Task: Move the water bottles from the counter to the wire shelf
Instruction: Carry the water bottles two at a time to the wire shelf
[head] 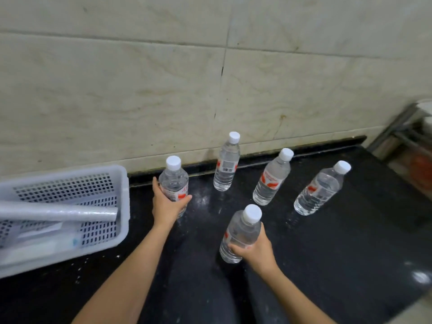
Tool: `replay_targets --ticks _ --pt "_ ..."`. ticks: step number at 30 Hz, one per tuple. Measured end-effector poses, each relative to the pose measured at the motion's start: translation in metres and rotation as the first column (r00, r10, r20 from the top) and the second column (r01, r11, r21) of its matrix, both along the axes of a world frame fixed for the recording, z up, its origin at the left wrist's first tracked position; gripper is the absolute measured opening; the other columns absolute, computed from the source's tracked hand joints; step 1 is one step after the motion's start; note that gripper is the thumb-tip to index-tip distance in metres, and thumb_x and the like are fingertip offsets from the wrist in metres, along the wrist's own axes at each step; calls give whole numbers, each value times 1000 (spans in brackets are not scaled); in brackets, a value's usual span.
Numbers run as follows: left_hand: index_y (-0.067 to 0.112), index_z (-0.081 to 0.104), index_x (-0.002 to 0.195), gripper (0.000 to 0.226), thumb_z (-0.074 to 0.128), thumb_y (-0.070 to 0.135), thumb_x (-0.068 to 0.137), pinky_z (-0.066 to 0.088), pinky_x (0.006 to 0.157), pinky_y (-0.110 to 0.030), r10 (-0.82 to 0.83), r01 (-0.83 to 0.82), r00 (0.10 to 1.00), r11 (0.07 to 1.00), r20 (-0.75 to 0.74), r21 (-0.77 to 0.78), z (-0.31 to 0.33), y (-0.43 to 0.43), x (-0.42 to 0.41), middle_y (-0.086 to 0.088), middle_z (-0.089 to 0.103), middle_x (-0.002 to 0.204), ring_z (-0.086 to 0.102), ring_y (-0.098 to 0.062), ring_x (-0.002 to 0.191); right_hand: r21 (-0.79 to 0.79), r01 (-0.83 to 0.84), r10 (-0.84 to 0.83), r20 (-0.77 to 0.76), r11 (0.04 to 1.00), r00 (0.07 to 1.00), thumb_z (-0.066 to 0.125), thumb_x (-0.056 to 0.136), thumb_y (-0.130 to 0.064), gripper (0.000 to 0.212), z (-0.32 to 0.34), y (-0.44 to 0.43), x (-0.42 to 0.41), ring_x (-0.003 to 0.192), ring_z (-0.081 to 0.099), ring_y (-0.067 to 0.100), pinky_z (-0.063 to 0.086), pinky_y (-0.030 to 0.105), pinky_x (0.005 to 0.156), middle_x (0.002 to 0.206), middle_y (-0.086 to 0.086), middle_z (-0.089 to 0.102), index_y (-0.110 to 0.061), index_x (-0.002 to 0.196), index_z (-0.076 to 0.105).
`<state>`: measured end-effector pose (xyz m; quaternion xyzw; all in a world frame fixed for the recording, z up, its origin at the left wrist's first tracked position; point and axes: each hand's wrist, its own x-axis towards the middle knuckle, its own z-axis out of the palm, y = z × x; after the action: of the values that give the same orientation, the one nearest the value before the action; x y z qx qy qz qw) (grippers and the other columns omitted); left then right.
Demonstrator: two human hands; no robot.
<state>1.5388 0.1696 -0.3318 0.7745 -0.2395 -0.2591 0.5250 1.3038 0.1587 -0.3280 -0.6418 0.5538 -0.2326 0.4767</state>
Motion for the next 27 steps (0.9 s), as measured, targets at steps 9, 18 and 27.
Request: replay_targets --ticks 9,18,27 --pt "11 47 115 63 81 15 62 46 94 -43 -24 24 998 1000 -54 0 -7 28 -20 -15 61 119 58 -33 107 42 96 -95 -27 994 995 71 37 -46 68 5 30 -14 86 61 5 44 19 73 89 -19 62 -38 98 43" --pt "22 50 102 63 84 1 53 46 82 -31 -296 281 941 954 -166 -108 -11 92 -130 -3 64 96 60 -22 89 -50 228 -231 -65 972 971 80 58 -24 51 24 68 -88 89 62 16 49 32 79 91 -12 62 -42 84 41" --pt "24 56 90 59 81 17 36 51 65 -13 -635 601 756 769 -157 -216 31 62 -273 5 69 89 66 2 71 -253 315 -387 -322 915 864 73 54 -45 62 61 62 -246 99 60 26 49 38 80 105 -1 63 -21 106 50"
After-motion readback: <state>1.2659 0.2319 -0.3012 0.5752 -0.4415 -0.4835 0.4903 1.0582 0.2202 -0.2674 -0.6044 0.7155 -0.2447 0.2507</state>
